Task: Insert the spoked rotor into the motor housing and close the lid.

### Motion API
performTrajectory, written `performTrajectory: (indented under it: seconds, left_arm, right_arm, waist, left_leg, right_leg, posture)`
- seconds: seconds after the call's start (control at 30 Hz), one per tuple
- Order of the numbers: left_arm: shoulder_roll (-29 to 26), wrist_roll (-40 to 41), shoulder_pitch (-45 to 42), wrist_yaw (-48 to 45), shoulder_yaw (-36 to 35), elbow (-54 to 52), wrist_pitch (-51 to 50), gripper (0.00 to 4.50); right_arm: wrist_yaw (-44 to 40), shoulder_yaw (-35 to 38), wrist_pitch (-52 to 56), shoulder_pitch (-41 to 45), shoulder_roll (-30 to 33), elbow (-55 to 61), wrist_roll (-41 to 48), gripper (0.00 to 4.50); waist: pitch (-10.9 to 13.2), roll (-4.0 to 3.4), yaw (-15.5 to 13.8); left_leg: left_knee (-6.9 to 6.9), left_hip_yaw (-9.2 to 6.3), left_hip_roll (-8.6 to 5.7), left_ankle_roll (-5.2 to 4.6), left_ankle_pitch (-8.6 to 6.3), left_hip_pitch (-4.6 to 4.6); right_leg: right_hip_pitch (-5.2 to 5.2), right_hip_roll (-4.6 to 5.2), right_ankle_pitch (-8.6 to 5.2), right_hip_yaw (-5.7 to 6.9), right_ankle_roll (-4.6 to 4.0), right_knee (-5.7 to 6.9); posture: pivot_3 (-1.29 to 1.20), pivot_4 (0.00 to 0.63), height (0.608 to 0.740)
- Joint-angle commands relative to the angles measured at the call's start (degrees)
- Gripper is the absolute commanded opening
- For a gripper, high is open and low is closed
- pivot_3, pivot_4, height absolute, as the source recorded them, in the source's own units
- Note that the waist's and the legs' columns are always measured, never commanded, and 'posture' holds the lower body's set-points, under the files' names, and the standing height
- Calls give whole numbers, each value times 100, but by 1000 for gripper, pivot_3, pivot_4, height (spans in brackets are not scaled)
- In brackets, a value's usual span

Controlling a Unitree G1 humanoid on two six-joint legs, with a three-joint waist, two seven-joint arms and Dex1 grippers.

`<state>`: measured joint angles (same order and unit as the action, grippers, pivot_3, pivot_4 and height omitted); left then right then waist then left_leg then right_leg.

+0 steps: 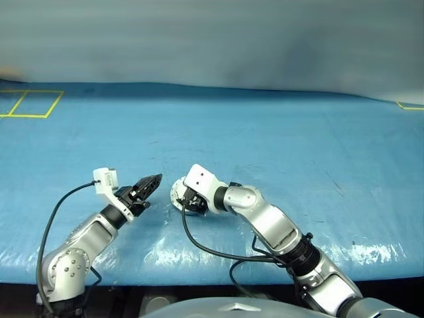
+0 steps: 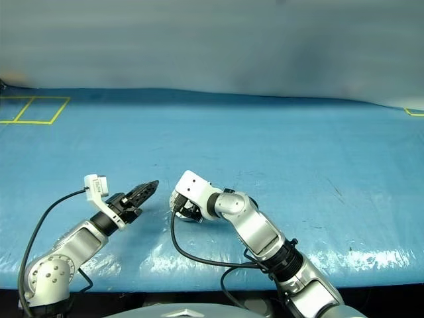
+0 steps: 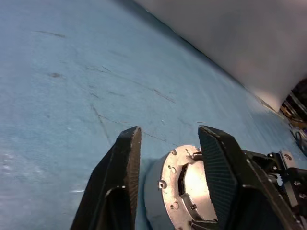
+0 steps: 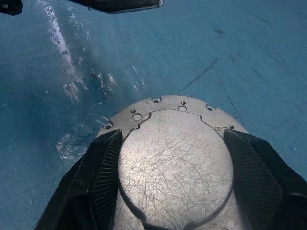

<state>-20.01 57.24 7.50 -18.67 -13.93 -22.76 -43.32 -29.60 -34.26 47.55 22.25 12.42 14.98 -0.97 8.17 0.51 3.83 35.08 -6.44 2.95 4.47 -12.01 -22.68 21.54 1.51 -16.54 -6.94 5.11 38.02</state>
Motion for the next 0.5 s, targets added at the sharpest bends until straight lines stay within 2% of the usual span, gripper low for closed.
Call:
performTrajectory:
  seconds: [0.03, 0.1, 0.5]
  left_arm:
    - [-169, -13, -164, -364, 222, 113, -155, 538]
    - [-228, -109, -242, -452, 345, 232, -236, 16]
    - [-211, -665, -442, -454, 600, 639, -300, 16]
  right_arm:
    - [132, -68, 304, -226, 158, -673, -168, 3022]
    - [140, -65, 306, -225, 148, -671, -169, 3022]
    - [154, -65, 292, -210, 121, -669, -185, 3022]
  waist:
    - [1, -3, 1]
    - [2, -3, 0]
    - [3, -4, 12]
  left_leg:
    - [-1, 0, 1, 0, 0, 0]
    - [-2, 0, 1, 0, 0, 0]
    - [-9, 0, 1, 2, -1, -1]
  right_leg:
    - [1, 0, 0, 0, 0, 0]
    - [2, 0, 0, 0, -1, 0]
    - [6, 0, 0, -1, -1, -6]
  posture:
    - [0, 150, 740]
    - [0, 150, 740]
    - [0, 150, 740]
